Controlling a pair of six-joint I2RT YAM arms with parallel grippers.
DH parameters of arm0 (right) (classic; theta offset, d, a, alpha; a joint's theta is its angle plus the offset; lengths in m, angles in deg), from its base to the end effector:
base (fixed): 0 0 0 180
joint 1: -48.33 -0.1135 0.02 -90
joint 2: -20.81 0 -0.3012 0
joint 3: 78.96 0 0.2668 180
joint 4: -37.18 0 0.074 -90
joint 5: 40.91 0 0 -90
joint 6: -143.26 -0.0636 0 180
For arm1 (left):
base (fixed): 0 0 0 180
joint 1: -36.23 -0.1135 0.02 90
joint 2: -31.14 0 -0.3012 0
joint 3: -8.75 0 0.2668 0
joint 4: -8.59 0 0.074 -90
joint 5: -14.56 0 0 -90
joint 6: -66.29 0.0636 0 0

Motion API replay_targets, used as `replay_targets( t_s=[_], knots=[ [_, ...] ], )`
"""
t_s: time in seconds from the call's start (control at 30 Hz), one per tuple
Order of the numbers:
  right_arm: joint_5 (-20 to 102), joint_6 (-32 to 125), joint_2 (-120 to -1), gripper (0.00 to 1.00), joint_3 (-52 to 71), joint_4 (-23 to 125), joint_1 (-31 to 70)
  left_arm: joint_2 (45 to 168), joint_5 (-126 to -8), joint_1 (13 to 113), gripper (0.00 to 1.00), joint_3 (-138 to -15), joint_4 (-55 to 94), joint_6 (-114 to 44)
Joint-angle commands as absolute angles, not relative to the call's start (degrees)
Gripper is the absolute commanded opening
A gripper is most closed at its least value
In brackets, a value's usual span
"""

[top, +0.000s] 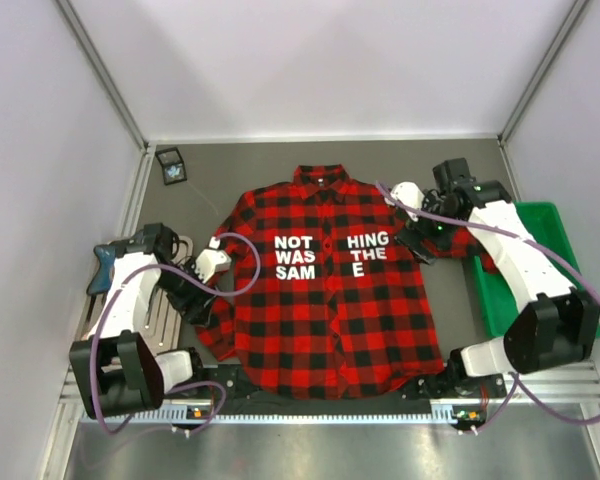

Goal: Pin the brooch onto the clothing

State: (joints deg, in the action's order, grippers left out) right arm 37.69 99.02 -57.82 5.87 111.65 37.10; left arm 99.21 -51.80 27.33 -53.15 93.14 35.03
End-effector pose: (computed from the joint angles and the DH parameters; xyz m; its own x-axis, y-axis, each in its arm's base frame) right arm 0.2686 0.0661 0.3109 -0.4475 -0.8048 -0.3898 -0.8360 0.5313 -0.1371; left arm 0.1730 0.0013 0.2320 -0.6380 0.6927 -0.3362 0.7683 0.6015 -0.2188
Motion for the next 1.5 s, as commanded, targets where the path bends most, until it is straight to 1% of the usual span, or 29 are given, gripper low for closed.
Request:
replay_targets(
  t_s=[0.0, 0.17, 0.33, 0.47, 0.6, 0.63, 0.67, 0.87, 0.97, 1.0, 1.07, 1.1, 1.13, 1.17, 1.3, 1.33, 1.37, 1.43, 1.47],
  knots=[
    [28.81, 86.84, -61.89, 0.93, 10.85, 112.94, 36.28, 99.07, -55.66, 27.36, 0.85, -53.46, 83.23, 30.71],
    [26.6, 83.94, -64.1, 0.91, 11.64, 112.58, 36.28, 105.75, -55.49, 27.27, 0.86, -57.32, 76.18, 22.35],
    [27.56, 83.84, -62.87, 0.91, 10.07, 112.5, 36.37, 110.59, -51.01, 27.27, 0.86, -59.62, 77.31, 19.44],
    [27.56, 83.93, -61.99, 0.91, 8.66, 112.41, 36.28, 108.84, -50.39, 27.36, 0.88, -56.81, 75.39, 17.25],
    [27.21, 83.49, -62.16, 0.91, 8.48, 112.23, 36.28, 107.78, -50.47, 27.88, 0.88, -54.35, 71.0, 9.1],
    [27.21, 83.49, -62.42, 0.91, 8.57, 112.23, 36.28, 107.6, -50.82, 28.23, 0.88, -53.3, 69.77, 8.46],
    [27.21, 83.32, -62.6, 0.91, 8.66, 112.23, 36.28, 107.43, -54.05, 29.8, 0.88, -52.68, 67.41, 7.15],
    [27.56, 83.4, -62.87, 0.9, 8.31, 111.97, 36.28, 106.02, -57.68, 34.73, 0.81, -50.65, 64.05, 4.94],
    [27.56, 83.4, -62.87, 0.9, 7.78, 111.62, 36.28, 106.28, -59.35, 35.27, 0.65, -49.86, 61.94, 3.98],
    [27.56, 83.4, -62.87, 0.9, 7.69, 111.44, 36.28, 106.81, -59.7, 35.18, 0.52, -49.86, 61.59, 3.62],
    [28.08, 83.67, -62.69, 0.89, 7.69, 111.35, 36.28, 107.51, -58.22, 35.27, 0.33, -51.26, 62.54, 3.71],
    [28.26, 83.75, -62.69, 0.89, 7.69, 111.09, 36.37, 108.21, -57.43, 35.27, 0.2, -52.13, 63.16, 3.97],
    [28.44, 83.84, -62.6, 0.89, 7.69, 111.18, 36.37, 108.39, -55.59, 35.27, 0.01, -54.15, 64.21, 3.89],
    [28.61, 84.02, -62.52, 0.89, 7.69, 111.09, 36.29, 108.57, -54.96, 35.27, 0.0, -55.38, 64.74, 3.8],
    [28.88, 84.2, -61.99, 0.89, 7.25, 111.0, 36.37, 110.06, -51.71, 35.62, 0.0, -61.36, 68.6, 6.24],
    [28.96, 84.28, -61.81, 0.89, 7.08, 111.09, 36.37, 110.5, -49.97, 35.62, 0.19, -63.9, 71.14, 9.22],
    [29.14, 84.54, -61.55, 0.89, 6.81, 111.09, 36.37, 111.02, -44.73, 35.62, 0.34, -65.14, 80.12, 18.73],
    [29.58, 84.9, -60.94, 0.89, 6.11, 111.09, 36.37, 110.24, -43.36, 35.88, 0.65, -65.51, 87.73, 28.01],
    [29.84, 85.25, -60.85, 0.89, 5.93, 111.09, 36.29, 109.46, -44.66, 36.06, 0.97, -64.72, 93.17, 36.84]
  ],
)
